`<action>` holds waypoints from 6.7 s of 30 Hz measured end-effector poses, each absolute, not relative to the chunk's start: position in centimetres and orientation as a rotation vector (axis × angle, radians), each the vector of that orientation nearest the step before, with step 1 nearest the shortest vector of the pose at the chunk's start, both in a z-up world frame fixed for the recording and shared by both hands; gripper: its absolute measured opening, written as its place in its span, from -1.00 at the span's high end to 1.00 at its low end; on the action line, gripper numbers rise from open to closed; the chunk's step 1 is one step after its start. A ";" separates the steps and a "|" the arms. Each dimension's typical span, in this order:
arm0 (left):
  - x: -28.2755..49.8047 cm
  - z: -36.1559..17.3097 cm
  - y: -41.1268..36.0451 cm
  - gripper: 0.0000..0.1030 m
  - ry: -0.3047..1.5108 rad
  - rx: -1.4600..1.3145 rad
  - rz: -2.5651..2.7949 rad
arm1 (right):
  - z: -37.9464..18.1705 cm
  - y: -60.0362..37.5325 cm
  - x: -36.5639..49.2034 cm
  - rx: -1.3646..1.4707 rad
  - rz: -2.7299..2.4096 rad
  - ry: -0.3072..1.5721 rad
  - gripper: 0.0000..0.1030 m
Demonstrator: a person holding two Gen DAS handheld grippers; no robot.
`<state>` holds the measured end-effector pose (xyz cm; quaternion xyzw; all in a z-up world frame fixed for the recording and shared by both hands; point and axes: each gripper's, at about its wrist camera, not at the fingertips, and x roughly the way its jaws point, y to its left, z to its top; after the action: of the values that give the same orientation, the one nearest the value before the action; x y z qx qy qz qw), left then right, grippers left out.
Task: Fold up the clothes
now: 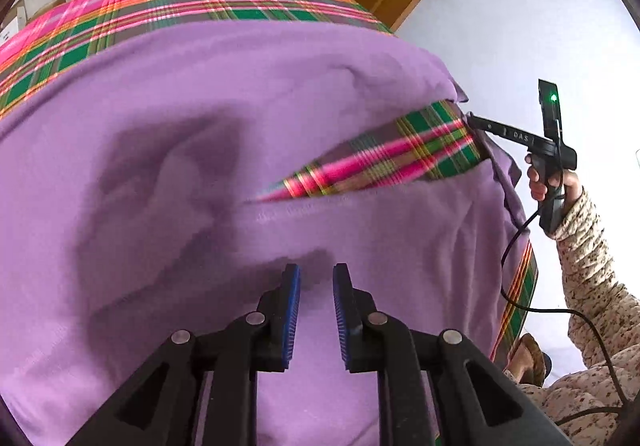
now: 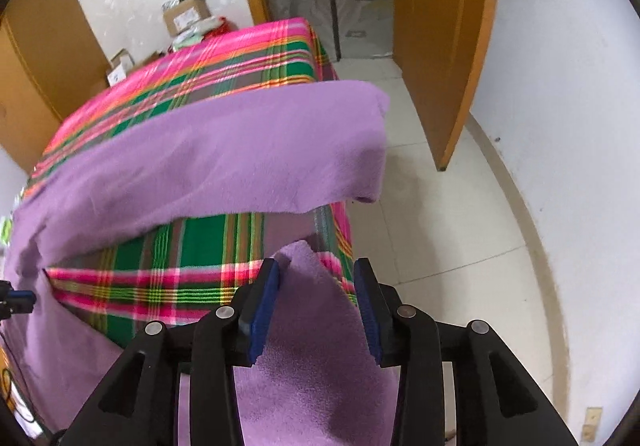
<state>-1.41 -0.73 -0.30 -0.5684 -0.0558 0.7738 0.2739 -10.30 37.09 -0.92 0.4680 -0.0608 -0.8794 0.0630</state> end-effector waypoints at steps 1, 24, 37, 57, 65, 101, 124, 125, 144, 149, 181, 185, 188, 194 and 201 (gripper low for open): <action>-1.2 -0.4 -0.7 0.67 -0.152 -1.533 2.077 | -1.0 36.9 -10.1 1.416 -2.656 -0.160 0.22; 1.1 -0.2 -0.1 0.63 -0.163 -1.543 2.094 | -0.1 44.9 0.8 1.258 -2.901 -0.453 0.90; 2.4 -0.3 0.7 0.63 -0.164 -1.547 2.074 | -2.4 50.5 6.9 1.274 -2.961 -0.717 0.90; 3.4 2.6 -3.6 0.63 -0.194 -1.489 2.176 | -6.1 51.7 6.2 1.561 -2.923 -0.790 0.82; 2.8 4.0 -9.9 0.63 -0.241 -1.516 2.345 | -1.1 45.1 3.6 1.342 -2.847 -0.583 0.63; -5.3 3.3 -24.4 0.63 -0.305 -1.653 2.561 | 0.9 5.6 -7.1 1.106 -2.190 0.251 0.57; -15.6 0.2 -27.3 0.63 -0.261 -1.637 2.648 | -1.3 -10.5 -18.5 1.146 -2.123 0.418 0.57; -15.8 0.2 -27.4 0.63 -0.236 -1.638 2.672 | -1.3 -10.6 -18.8 1.147 -2.129 0.414 0.57; -12.5 0.4 -29.9 0.40 -0.038 -1.610 2.628 | -1.0 -11.1 -19.1 1.077 -2.048 0.427 0.14; -12.3 0.1 -30.0 0.39 -0.022 -1.611 2.612 | -1.4 -12.5 -18.6 1.050 -2.005 0.471 0.05; -10.1 0.6 -31.1 0.94 -0.020 -1.364 2.651 | -1.8 -13.1 -18.9 1.035 -1.980 0.539 0.16; -9.6 1.4 -30.7 0.94 0.013 -1.309 2.700 | -1.7 -13.1 -18.7 1.025 -1.972 0.547 0.32; -8.5 2.6 -30.6 0.94 0.023 -1.229 2.738 | -1.6 -13.4 -18.6 1.009 -1.965 0.570 0.37; -5.9 4.9 -29.8 0.94 0.117 -1.100 2.780 | -1.5 -14.2 -18.9 0.981 -1.959 0.645 -0.01; -4.9 5.5 -29.4 0.94 0.153 -1.064 2.791 | -1.4 -14.2 -18.0 0.958 -1.916 0.690 -0.01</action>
<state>-4.90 -29.41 5.45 -0.3548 0.0511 0.9305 0.0752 -18.03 -14.24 -1.40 0.3841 0.2766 -0.7683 0.4310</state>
